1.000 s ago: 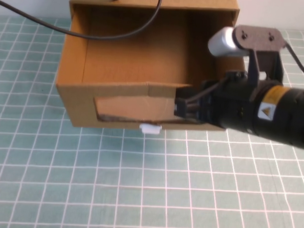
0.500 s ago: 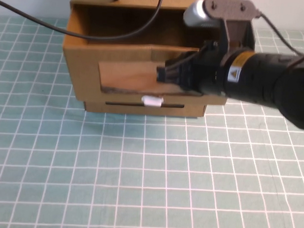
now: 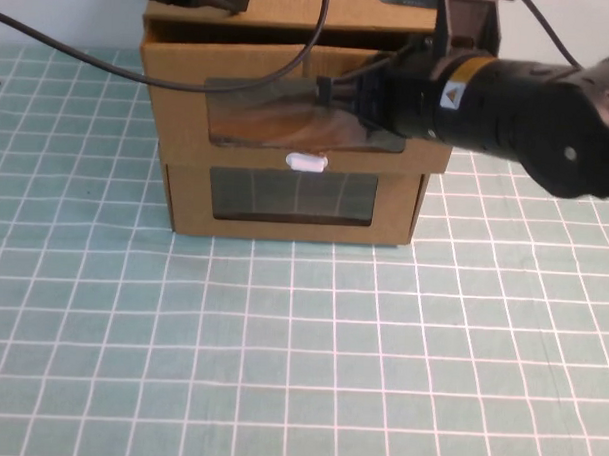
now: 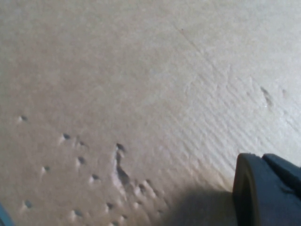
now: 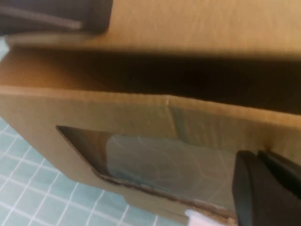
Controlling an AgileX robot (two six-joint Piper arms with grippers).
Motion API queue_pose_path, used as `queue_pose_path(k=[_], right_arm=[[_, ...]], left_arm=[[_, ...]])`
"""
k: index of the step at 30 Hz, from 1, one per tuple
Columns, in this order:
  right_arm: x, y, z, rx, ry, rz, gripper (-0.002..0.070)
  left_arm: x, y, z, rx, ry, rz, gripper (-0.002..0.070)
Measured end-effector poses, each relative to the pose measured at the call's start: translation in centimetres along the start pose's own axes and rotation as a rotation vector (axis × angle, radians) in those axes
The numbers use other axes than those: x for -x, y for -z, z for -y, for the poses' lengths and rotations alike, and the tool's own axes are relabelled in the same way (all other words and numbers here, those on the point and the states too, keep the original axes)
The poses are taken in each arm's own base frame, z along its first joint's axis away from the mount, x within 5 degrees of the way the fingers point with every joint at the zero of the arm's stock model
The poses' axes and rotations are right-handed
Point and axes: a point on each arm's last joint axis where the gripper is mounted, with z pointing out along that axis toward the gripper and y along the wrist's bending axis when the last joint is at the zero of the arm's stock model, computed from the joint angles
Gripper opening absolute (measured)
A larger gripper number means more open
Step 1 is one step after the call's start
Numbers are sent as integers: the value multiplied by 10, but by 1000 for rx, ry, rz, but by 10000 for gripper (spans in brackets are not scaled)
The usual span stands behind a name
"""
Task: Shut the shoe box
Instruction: Close the shoe box with your right arm
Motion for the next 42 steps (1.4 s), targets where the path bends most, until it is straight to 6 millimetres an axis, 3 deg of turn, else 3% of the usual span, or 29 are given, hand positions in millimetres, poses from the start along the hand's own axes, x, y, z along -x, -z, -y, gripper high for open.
queue_pose_path(k=[15, 23, 27, 35, 42], right_arm=[[19, -37, 23, -43, -21, 69, -11], [19, -37, 23, -45, -21, 61, -11], [18, -33, 26, -64, -25, 17, -11], [39, 17, 14, -33, 1, -15, -11], [51, 98, -4, 42, 57, -133, -11]], left_arm=[[-3, 0, 1, -14, 0, -30, -5], [-4, -3, 1, -31, 9, -42, -5], [-1, 8, 7, -27, -7, -20, -5], [18, 58, 36, -3, -109, 93, -5], [22, 94, 55, 32, -192, 99, -5]])
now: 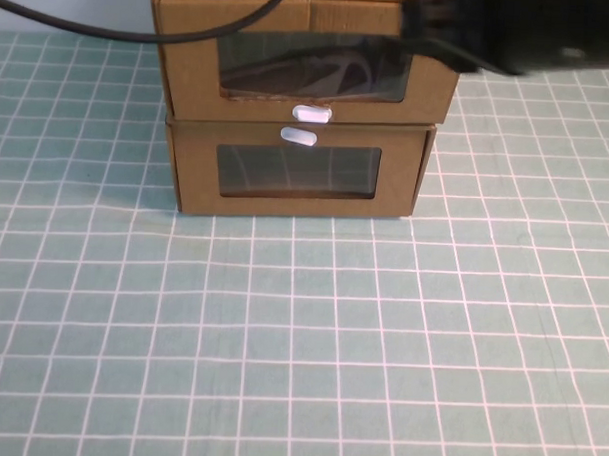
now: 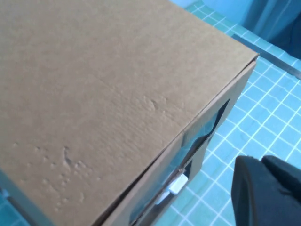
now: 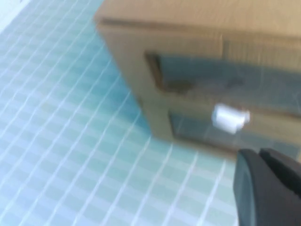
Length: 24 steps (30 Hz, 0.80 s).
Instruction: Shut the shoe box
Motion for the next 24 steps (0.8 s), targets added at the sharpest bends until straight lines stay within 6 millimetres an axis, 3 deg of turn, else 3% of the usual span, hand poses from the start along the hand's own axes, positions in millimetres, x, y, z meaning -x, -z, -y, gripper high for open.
queue_pose_path(k=[5, 10, 13, 16, 24], right_arm=[[-11, 71, -10, 11, 33, -72, -11], [-50, 143, -13, 19, 17, -57, -11], [-85, 168, -9, 9, 7, -77, -11], [-122, 190, -5, 4, 3, -83, -11], [-200, 208, 8, -4, -5, 19, -11]], left_arm=[[8, 47, 23, 80, -88, 60, -5], [-12, 94, 55, 143, -94, 155, -5], [-43, 115, 76, 178, -97, 215, -5], [-88, 119, 88, 233, -73, 253, -5], [-215, 124, 116, 383, -48, 435, -5]])
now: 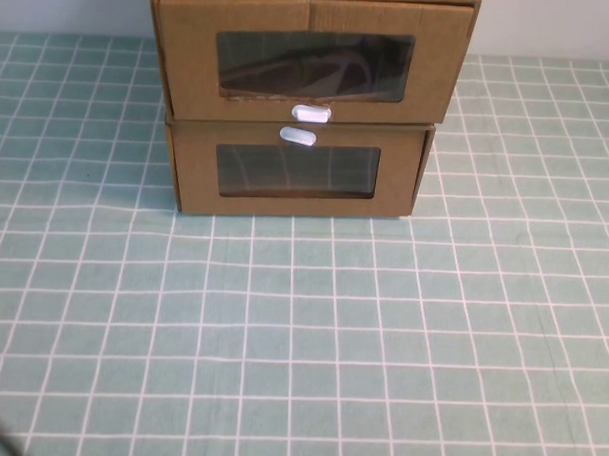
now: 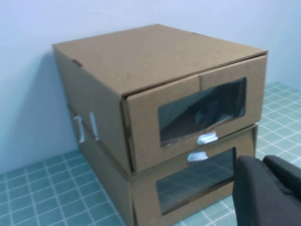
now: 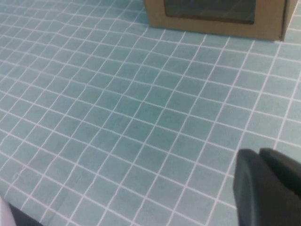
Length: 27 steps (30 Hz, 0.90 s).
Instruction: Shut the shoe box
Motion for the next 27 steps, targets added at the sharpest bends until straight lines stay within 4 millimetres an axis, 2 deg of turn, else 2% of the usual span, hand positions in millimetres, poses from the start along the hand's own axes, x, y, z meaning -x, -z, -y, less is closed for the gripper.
queue_pose_path(k=[4, 9, 14, 18, 20, 27], right_arm=[[-26, -4, 7, 5, -4, 105, -11], [-48, -29, 16, 7, -16, 215, -11], [-71, -64, 27, -4, -36, 282, -11], [-88, -83, 34, -14, -48, 319, -11], [-94, -88, 37, -17, -51, 334, -11], [-99, -92, 39, -20, -54, 345, -11]], left_arm=[[-46, 28, 9, 58, 3, 73, -5], [-85, 46, 13, 129, -1, 166, -5], [-133, 38, 11, 182, 28, 129, -5], [-167, 31, 8, 242, 53, 86, -5], [-178, 29, 6, 263, 61, 74, -5], [-180, 29, 6, 267, 73, 72, -5]])
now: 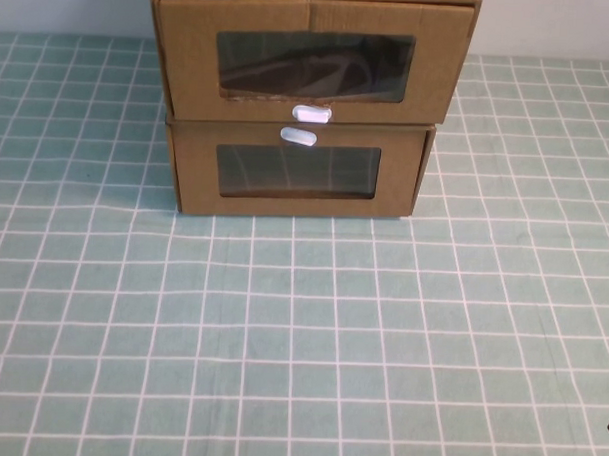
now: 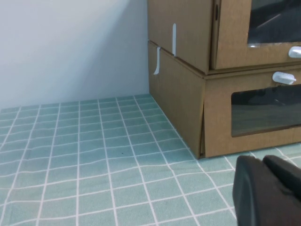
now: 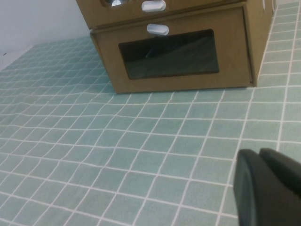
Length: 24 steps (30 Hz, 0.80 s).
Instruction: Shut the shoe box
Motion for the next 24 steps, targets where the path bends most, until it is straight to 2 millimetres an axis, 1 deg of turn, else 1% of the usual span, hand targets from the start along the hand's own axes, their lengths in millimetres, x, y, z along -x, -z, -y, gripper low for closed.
queue_pose_path(k=[15, 17, 19, 24], right_arm=[[0, 0, 0, 0, 0, 2, -11], [1, 1, 1, -14, 39, 15, -11], [3, 2, 5, -76, 64, 39, -11], [5, 7, 21, -325, 60, 80, -11]], left_arm=[[-1, 0, 1, -6, 0, -6, -5], [-1, 0, 1, -6, 0, -6, -5], [-1, 0, 1, -6, 0, -6, -5], [-1, 0, 1, -6, 0, -6, -5]])
